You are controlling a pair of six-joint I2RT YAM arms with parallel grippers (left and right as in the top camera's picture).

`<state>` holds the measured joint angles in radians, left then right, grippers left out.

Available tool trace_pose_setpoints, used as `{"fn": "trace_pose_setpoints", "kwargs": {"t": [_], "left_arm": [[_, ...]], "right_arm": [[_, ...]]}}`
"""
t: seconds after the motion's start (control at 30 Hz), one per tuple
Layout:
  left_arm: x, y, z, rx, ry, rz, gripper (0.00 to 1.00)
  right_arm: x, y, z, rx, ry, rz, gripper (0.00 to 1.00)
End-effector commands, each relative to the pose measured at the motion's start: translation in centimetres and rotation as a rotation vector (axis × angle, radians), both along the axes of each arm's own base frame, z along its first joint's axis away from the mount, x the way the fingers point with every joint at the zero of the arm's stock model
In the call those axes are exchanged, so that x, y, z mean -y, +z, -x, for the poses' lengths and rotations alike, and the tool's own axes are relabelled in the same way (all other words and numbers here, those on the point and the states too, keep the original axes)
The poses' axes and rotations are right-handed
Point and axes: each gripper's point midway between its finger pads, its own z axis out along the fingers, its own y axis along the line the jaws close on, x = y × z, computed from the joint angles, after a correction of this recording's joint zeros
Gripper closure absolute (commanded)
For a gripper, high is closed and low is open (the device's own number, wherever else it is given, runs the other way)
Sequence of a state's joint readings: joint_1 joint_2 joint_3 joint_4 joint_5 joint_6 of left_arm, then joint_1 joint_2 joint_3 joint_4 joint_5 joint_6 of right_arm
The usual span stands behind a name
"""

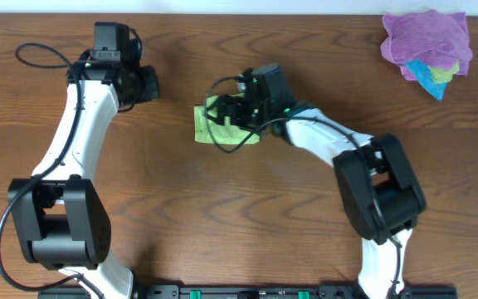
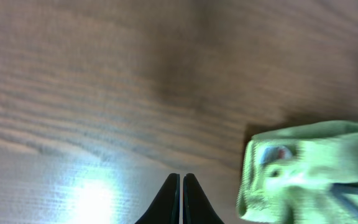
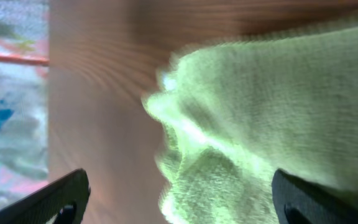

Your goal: Fold the cloth

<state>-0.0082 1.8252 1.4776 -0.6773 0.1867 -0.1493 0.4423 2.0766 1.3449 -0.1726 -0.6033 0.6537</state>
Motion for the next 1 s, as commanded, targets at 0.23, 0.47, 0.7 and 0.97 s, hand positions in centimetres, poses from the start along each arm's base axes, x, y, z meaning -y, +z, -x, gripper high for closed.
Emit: {"fn": "trace_pose_setpoints", "kwargs": {"t": [0.23,0.47,0.7,0.97], "left_arm": [[1.0,-5.0,3.5,-0.121,-0.039,0.090,0.94],[2.8,-4.9,3.7,-0.122,-0.079,0.148,0.94],[4.3,-4.8,3.8,-0.118,-0.114,0.154,0.91],[2.6,-5.2,3.3,-0.107,-0.075,0.062,0.91]], "right_arm": [[7.2,11.0,-1.4,0.273,0.049,0.263,0.01],[8.5,12.1,-0.9,0.281,0.018,0.316,0.01],[8.4,11.1,0.6,0.244,0.071,0.350,0.13],[4.7,8.1,3.6,0.237,0.250,0.425,0.22]]}}
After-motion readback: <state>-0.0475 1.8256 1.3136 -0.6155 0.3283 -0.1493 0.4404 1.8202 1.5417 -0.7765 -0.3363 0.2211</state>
